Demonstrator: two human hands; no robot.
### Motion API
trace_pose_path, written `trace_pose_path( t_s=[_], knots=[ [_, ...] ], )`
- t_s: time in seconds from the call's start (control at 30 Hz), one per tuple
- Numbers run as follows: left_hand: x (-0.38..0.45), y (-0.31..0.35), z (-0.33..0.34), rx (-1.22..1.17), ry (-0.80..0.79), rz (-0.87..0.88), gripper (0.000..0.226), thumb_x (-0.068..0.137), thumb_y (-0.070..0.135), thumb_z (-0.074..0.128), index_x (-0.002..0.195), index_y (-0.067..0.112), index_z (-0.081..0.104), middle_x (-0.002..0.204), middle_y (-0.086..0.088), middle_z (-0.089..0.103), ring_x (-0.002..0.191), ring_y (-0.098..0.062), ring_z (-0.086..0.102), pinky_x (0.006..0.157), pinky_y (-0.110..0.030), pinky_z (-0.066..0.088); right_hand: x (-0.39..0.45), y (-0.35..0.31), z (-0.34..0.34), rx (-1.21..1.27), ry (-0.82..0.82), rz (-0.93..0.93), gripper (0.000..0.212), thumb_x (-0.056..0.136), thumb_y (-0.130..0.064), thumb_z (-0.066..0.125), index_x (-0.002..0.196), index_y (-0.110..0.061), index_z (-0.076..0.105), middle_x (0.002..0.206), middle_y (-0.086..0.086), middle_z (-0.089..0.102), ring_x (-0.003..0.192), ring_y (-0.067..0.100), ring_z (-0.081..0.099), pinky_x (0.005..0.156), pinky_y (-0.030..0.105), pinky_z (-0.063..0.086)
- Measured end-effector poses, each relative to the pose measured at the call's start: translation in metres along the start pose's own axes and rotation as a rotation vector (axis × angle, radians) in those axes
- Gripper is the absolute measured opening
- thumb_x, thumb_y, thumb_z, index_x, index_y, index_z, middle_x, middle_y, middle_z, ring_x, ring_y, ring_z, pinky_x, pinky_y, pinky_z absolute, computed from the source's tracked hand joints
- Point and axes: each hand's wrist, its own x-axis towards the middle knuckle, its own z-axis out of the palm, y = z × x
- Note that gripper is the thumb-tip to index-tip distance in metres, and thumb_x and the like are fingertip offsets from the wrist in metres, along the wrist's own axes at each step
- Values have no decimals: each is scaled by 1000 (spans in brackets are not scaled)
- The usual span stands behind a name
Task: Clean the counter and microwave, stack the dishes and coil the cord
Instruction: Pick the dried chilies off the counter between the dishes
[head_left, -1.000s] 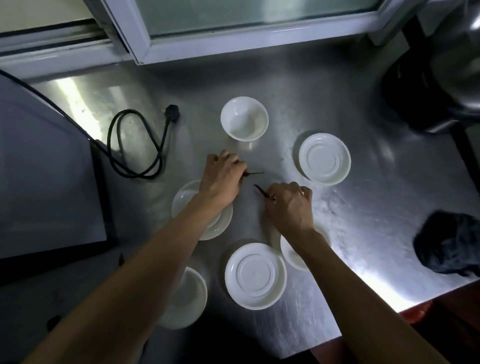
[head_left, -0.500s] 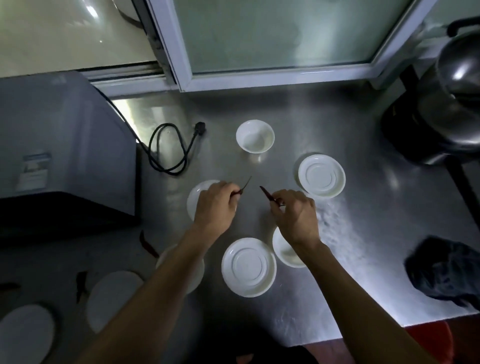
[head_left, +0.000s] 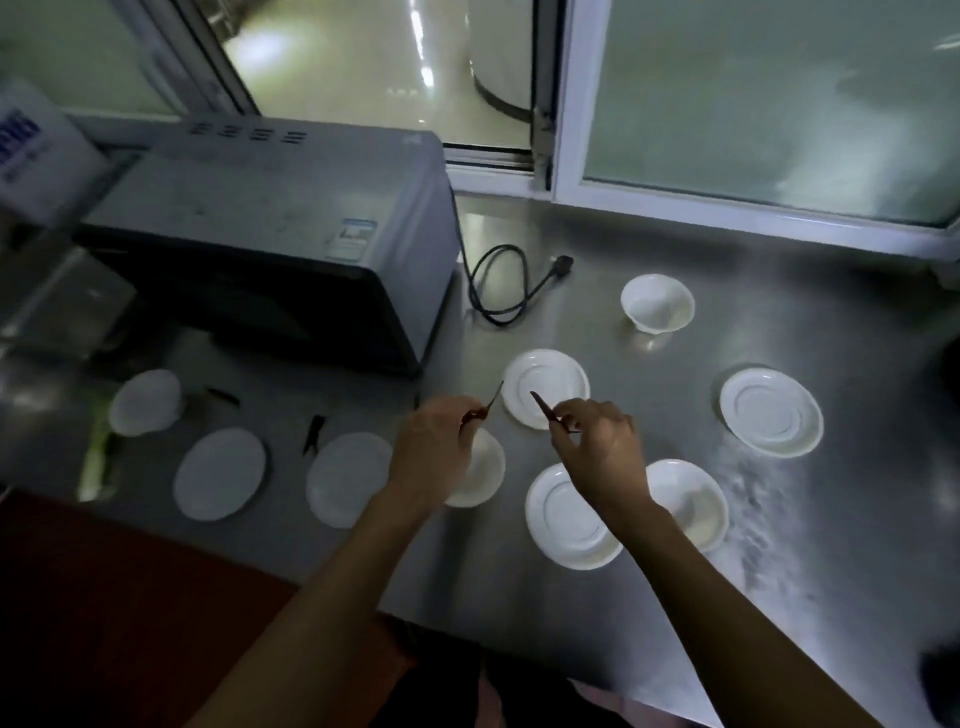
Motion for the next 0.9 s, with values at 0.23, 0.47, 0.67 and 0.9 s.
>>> trace_pose_path(
  t_s=[0.23,0.47,0.67,0.9],
  knots=[
    [-53,-68,-56,-36,131,-104,23,90,24,54,103,17,72,103,0,71,95,-19,62,87,-37,50,-2,-85,50,71,-139,-172,8,84,-23,69,92,-25,71,84,-6,73,75,18,68,75,44,53],
    [-116,-168,-118,-13,241,-220,15,91,24,64,103,23,72,96,4,69,90,-18,59,82,-45,51,-30,-192,112,91,-224,-312,10,88,-29,67,96,-29,73,87,-9,72,78,12,65,77,41,53],
    [-185,-269,-187,-4,381,-328,18,88,25,68,106,24,72,105,6,70,98,-17,61,86,-42,51,-80,-304,167,93,-305,-449,8,86,-25,67,92,-28,72,84,-11,72,79,12,66,76,39,52],
    [-253,-348,-255,-4,464,-423,23,95,28,60,116,24,68,111,6,67,105,-15,57,94,-40,47,-120,-419,224,130,-313,-570,7,82,-18,70,82,-24,72,75,-8,70,73,13,64,71,40,52]
  ],
)
